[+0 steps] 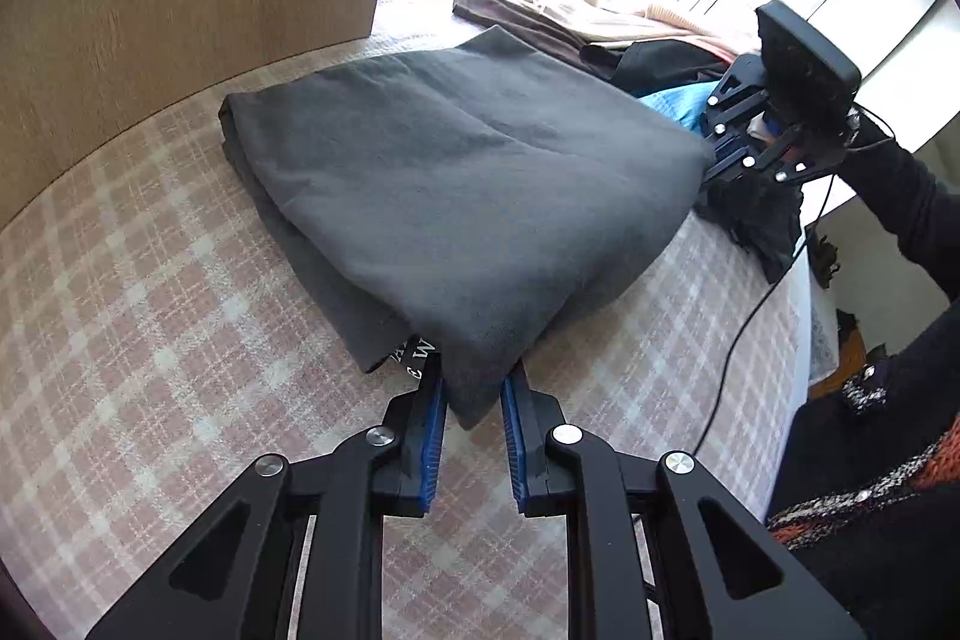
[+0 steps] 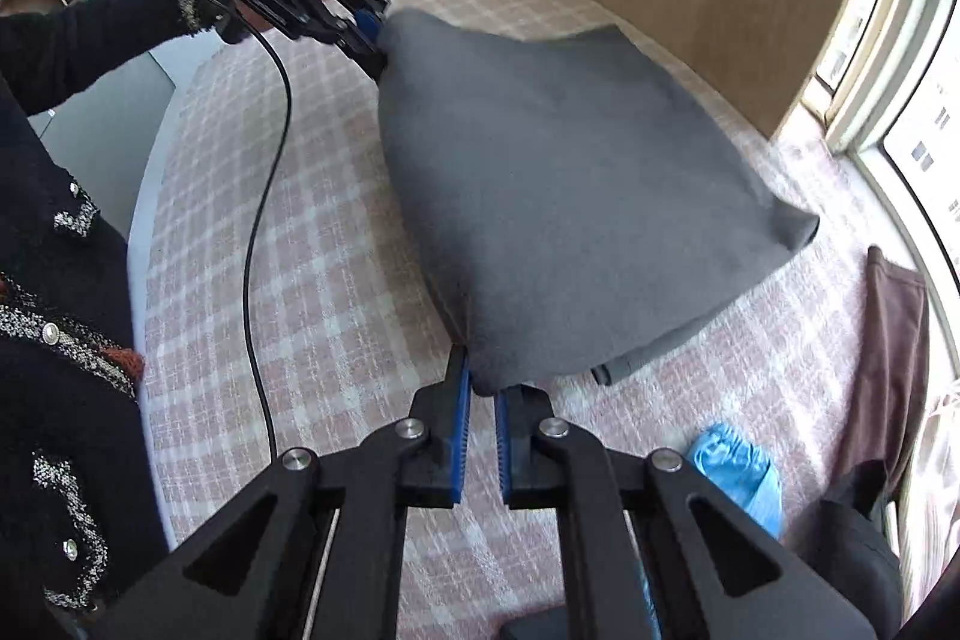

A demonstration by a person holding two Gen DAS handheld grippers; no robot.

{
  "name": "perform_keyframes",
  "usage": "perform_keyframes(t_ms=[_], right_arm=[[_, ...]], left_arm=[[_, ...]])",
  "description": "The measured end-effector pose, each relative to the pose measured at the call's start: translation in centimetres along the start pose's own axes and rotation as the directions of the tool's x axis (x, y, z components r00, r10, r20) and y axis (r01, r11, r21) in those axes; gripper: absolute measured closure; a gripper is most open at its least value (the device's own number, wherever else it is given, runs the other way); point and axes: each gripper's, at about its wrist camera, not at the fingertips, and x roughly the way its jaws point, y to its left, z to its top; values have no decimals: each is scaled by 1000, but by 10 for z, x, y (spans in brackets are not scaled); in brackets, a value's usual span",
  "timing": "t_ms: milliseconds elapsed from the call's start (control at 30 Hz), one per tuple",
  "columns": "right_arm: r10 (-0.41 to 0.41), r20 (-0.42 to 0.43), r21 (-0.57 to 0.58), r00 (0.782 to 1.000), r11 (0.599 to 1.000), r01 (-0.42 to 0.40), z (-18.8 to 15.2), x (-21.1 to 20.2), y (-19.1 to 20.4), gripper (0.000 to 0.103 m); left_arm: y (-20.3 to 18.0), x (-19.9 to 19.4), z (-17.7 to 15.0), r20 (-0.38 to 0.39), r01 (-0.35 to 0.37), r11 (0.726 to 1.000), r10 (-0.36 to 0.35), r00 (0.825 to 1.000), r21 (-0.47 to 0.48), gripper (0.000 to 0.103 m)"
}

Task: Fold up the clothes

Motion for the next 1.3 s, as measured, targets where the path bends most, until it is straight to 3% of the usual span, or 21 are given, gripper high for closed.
perform_keyframes(t_ms=[133, 200, 267, 333, 400, 567, 600, 667, 800, 900, 933, 1067, 1167, 1233, 1300], right_arm=[[1, -100, 48, 995, 999, 3, -16, 21, 2, 97], [4, -149, 71, 989, 997, 7, -23, 32, 3, 97], [5, -51, 110, 999, 994, 1, -24, 12, 1, 92], [-15, -32, 85, 999, 996, 18, -18, 14, 3, 71], [-34, -12, 60, 999, 998, 35, -13, 16, 5, 66], [-21, -38, 12, 999, 1000, 21, -2, 27, 11, 69], [-15, -47, 4, 999, 1000, 16, 0, 29, 12, 88], [-5, -65, -13, 998, 1000, 4, 5, 34, 15, 93], [11, 65, -9, 998, 1000, -11, 9, -12, 11, 95], [-33, -97, 24, 995, 999, 35, -9, 27, 2, 95], [-45, -143, 9, 989, 999, 47, -15, 39, 6, 100], [-18, -15, 88, 1000, 996, 20, -27, 16, 1, 100], [-49, 0, 138, 999, 989, 49, -34, 7, -12, 96], [-35, -7, 132, 999, 991, 36, -37, 10, -12, 83], [-50, 1, 95, 999, 994, 50, -39, 16, -8, 78]], left_arm=[[-3, 29, -22, -112, -18, 1000, 17, 994, -6, 93], [0, 24, -31, -105, -17, 999, 13, 994, -34, 95], [1, 11, -35, -72, -12, 999, 9, 997, -40, 95], [-1, 3, -36, -60, -23, 1000, 22, 998, -17, 95], [-2, 0, -34, -57, -35, 999, 35, 998, 8, 95], [-7, 22, -19, -79, -51, 996, 57, 995, 67, 95], [-8, 25, -16, -79, -47, 997, 52, 996, 69, 95], [-11, 30, -11, -81, -42, 996, 49, 996, 78, 95], [-18, 5, -15, -26, 8, 997, -6, 1000, 76, 98], [-13, 26, -33, -155, -49, 996, 59, 986, 70, 102], [-13, 28, -37, -177, -53, 996, 64, 982, 71, 102], [-33, -3, -24, -105, -65, 994, 73, 992, 83, 102], [-62, -19, 8, -42, -93, 978, 102, 994, 187, 97], [-72, -9, 27, -46, -75, 969, 88, 995, 235, 92], [-71, 14, 41, -84, -63, 967, 86, 993, 247, 94]])
